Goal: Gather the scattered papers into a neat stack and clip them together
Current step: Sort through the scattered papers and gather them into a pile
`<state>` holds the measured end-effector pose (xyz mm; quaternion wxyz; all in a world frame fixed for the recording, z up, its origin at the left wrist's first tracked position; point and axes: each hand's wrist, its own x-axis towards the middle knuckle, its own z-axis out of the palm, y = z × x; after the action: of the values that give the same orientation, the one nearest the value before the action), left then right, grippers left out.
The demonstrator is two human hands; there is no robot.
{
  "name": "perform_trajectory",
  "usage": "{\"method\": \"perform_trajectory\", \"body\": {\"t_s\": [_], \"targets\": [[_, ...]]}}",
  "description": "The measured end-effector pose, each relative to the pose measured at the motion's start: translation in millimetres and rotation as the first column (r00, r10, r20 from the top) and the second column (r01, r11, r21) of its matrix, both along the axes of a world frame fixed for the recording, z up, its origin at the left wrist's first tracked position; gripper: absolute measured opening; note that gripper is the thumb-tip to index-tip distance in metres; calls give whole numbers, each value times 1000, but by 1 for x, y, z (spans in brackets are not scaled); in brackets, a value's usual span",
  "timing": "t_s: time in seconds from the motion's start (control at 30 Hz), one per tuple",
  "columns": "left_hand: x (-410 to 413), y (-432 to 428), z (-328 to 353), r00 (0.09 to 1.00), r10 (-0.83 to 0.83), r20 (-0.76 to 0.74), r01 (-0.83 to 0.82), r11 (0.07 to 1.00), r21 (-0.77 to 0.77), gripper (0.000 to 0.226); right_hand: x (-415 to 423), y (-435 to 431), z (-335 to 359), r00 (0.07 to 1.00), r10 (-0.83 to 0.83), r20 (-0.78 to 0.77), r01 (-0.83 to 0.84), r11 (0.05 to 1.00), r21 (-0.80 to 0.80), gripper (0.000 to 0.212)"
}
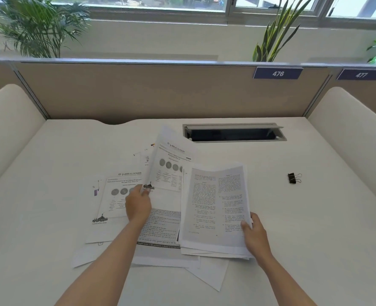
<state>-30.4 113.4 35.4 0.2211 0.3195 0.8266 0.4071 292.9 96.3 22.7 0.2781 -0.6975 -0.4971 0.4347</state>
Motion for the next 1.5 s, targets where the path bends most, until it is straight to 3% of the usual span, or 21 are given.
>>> {"method": "perform_trajectory", "body": {"t_s": [0.17, 0.37, 0.5, 0.73, 0.87, 1.03, 1.23, 1.37, 1.5], "targets": [[-26, -6, 21, 992, 124, -20, -118, 973, 197, 18, -4, -1, -1, 1000, 4, 13, -4, 1000, -8, 32], [-55, -14, 60, 972, 233, 22, -219, 872, 437, 28, -18, -1, 1, 996, 68, 62, -68, 998, -2, 31], [-64, -15, 84, 955, 254, 153, -296, 789, 539, 15, -25, 0, 2, 989, 101, 106, -101, 995, -5, 33], [-59, -13, 99, 918, 172, 357, -367, 708, 603, 20, -30, 0, 4, 984, 158, 77, -156, 987, -28, 37], [-44, -9, 91, 900, 115, 420, -353, 759, 548, 12, -31, 1, 6, 984, 169, 59, -167, 985, -33, 38], [-7, -6, 63, 914, 35, 404, -205, 899, 387, 4, -31, 1, 9, 982, 186, 32, -185, 982, -42, 39], [35, -5, 23, 907, -41, 420, -38, 983, 177, 24, -34, 3, 12, 989, 108, -103, -116, 991, -72, 30], [46, -3, 7, 916, -80, 393, 53, 995, 79, 41, -35, 3, 13, 977, 60, -202, -87, 988, -130, 43], [50, -6, -1, 921, -155, 358, 150, 988, 42, 46, -32, -1, 12, 971, 142, -192, -170, 976, -138, 52]]}}
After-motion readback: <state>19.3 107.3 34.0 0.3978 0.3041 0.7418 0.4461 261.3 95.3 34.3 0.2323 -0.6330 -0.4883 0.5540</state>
